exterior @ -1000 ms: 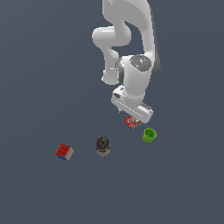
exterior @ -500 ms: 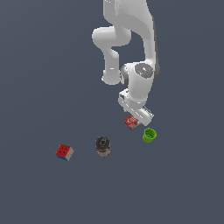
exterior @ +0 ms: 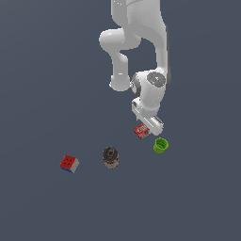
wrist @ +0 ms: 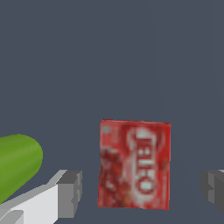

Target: Pick up a designated object from a clutter of objects.

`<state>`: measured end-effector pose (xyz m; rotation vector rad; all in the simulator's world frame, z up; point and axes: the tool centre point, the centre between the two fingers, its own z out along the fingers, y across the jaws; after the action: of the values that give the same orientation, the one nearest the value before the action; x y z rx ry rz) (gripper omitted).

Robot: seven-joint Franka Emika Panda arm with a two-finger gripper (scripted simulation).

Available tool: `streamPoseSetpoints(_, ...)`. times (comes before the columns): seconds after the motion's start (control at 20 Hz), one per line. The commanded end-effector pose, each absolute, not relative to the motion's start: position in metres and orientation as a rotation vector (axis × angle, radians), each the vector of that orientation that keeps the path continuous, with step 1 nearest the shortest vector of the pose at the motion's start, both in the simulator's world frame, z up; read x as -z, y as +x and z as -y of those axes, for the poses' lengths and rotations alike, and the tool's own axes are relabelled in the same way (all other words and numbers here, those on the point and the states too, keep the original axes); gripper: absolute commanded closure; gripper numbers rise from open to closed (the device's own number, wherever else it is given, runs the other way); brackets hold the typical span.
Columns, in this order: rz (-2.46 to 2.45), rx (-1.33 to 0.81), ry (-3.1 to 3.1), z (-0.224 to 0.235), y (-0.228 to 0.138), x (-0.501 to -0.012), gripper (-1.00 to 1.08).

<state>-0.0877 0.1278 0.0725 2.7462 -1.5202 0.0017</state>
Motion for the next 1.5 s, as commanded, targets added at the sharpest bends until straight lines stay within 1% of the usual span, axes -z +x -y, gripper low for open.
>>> streamPoseSetpoints(0.0, 1.550, -0.001, 2.732, -0.130, -0.091, -0.069, -0.92)
streamPoseSetpoints(0.55, 1.569, 0.000, 2.721, -0.132, -0.094, -0.062, -0.92)
streamPoseSetpoints(1.05, 1.573, 0.000, 2.719, -0.132, -0.095, -0.024, -0.92)
streamPoseSetpoints(1.35, 1.574, 0.000, 2.719, -0.132, -0.095, -0.015, -0.92)
streamPoseSetpoints(1.4, 1.574, 0.000, 2.719, -0.132, -0.095, -0.015, 1.08)
streamPoseSetpoints(1.45, 1.574, 0.000, 2.719, -0.132, -0.095, -0.015, 1.08)
